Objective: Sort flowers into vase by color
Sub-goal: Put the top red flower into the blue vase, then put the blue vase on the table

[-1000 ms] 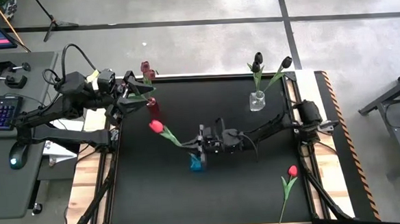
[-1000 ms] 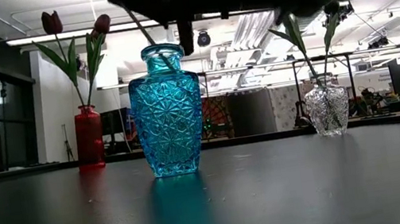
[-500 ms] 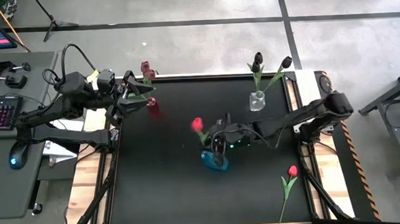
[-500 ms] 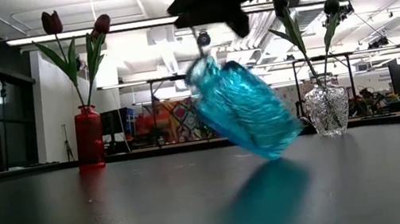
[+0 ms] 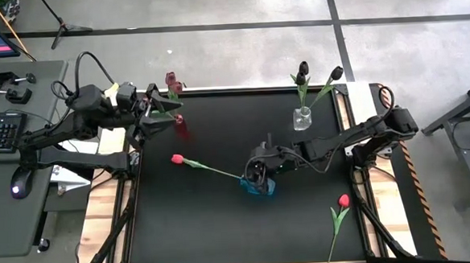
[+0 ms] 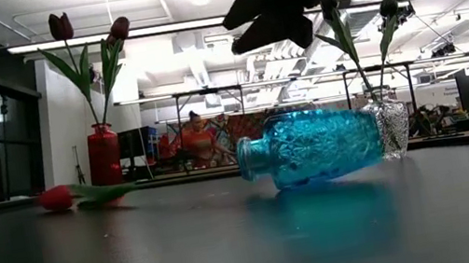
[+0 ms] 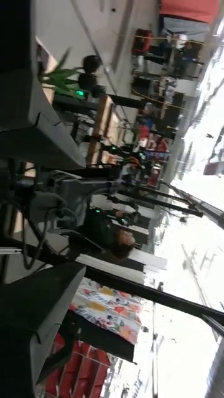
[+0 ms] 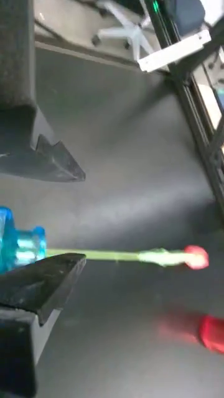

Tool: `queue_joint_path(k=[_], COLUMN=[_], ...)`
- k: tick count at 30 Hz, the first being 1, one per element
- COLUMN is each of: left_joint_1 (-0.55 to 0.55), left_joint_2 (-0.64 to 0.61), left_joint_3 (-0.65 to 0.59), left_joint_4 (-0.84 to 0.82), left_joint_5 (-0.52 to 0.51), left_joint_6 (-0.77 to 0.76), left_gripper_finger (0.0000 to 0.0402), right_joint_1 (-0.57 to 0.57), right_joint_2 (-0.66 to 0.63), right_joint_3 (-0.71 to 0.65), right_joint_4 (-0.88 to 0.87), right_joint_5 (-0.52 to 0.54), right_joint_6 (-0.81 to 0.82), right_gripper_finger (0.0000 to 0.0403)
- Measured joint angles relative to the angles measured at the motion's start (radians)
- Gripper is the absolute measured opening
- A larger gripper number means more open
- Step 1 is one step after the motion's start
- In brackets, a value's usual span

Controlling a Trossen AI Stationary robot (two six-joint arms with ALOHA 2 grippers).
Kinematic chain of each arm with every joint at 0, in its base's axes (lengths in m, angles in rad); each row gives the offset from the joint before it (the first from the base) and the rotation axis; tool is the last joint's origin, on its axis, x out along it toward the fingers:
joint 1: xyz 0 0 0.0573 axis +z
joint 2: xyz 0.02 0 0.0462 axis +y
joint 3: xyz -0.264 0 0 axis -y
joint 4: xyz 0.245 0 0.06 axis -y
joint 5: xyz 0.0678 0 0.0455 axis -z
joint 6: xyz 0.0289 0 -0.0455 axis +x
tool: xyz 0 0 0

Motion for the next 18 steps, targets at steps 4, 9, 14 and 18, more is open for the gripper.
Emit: queue_joint_path(k=[4,9,14,18], left_joint_1=[0.0,0.0,-0.026,-0.07], left_joint_2=[0.001,0.012,0.042,0.052], left_joint_3=[0.0,0.0,-0.081,-0.196], left_joint_4=[-0.064,-0.166,-0.29,-0.297], left_joint_5=[0.0,-0.001,-0.035,-0.048], left_joint_6=[0.001,-0.01,-0.081,-0.217], left_gripper_finger=[0.0248,0.0248,0.0248,0.0248], right_joint_1=[-0.003,-0.034,-0.062,-0.069], right_joint_2=[0.0,0.015,0.116,0.226], right_joint_3=[0.0,0.021,0.122,0.227], right_joint_4=[-0.063,-0.178,-0.284,-0.424], right_joint_5=[-0.061,-0.098,-0.134,-0.12], right_joint_6=[0.047,0.029,-0.063,-0.082], right_gripper_finger=[0.0188,0.0189,0.0189,0.0189])
